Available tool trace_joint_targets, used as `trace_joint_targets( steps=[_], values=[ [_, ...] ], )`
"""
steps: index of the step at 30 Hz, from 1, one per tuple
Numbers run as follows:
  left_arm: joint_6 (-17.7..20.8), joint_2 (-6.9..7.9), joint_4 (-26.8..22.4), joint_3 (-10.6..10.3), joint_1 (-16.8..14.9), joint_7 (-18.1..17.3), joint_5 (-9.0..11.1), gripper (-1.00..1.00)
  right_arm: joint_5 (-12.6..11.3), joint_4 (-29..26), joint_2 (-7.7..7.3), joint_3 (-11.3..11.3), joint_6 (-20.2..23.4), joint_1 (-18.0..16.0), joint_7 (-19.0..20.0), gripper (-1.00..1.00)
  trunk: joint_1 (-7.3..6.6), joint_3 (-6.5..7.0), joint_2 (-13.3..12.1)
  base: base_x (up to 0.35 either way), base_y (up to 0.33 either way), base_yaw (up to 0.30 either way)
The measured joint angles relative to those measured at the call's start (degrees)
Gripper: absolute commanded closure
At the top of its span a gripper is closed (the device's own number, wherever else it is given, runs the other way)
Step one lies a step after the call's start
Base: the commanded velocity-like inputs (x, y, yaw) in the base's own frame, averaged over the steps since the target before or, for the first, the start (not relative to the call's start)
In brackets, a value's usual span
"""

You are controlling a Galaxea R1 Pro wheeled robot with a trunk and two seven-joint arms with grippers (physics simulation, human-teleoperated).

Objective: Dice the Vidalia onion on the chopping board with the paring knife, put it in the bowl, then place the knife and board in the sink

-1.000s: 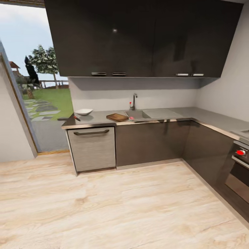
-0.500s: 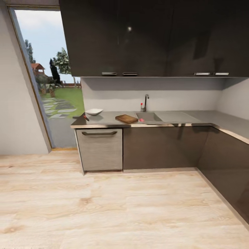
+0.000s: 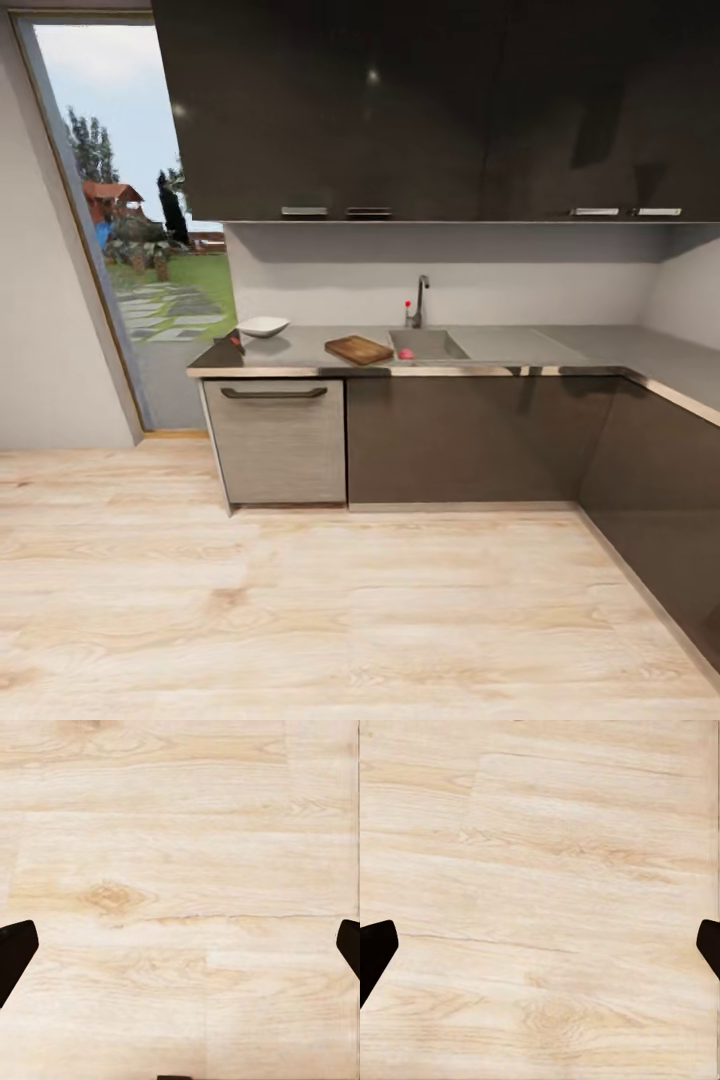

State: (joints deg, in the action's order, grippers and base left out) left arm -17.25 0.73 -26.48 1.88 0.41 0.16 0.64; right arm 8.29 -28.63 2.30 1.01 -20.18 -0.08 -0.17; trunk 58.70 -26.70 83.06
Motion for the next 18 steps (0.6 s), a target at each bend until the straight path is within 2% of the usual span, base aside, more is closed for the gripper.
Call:
trace_joint_targets(
  steps=[7,14,18],
  values=[
    [0.0,0.06,0.0,0.01,0.0,0.0,0.0,-1.0,-0.1,-0.01,0.06,-0.17,0.06,-0.01,-0.13,-1.0,0.0,0.0,0.0,0.275,-0.149,0.04],
    [0.01,0.06,0.0,0.02,0.01,0.0,0.05,-1.0,-0.21,0.0,0.06,-0.28,0.07,0.0,-0.15,-1.0,0.0,0.0,0.0,0.273,-0.019,0.093],
    [0.01,0.06,0.01,0.02,0.0,0.0,0.03,-1.0,-0.21,0.01,0.06,-0.24,0.07,0.0,-0.15,-1.0,0.01,0.0,0.0,0.129,-0.002,0.009]
  ],
)
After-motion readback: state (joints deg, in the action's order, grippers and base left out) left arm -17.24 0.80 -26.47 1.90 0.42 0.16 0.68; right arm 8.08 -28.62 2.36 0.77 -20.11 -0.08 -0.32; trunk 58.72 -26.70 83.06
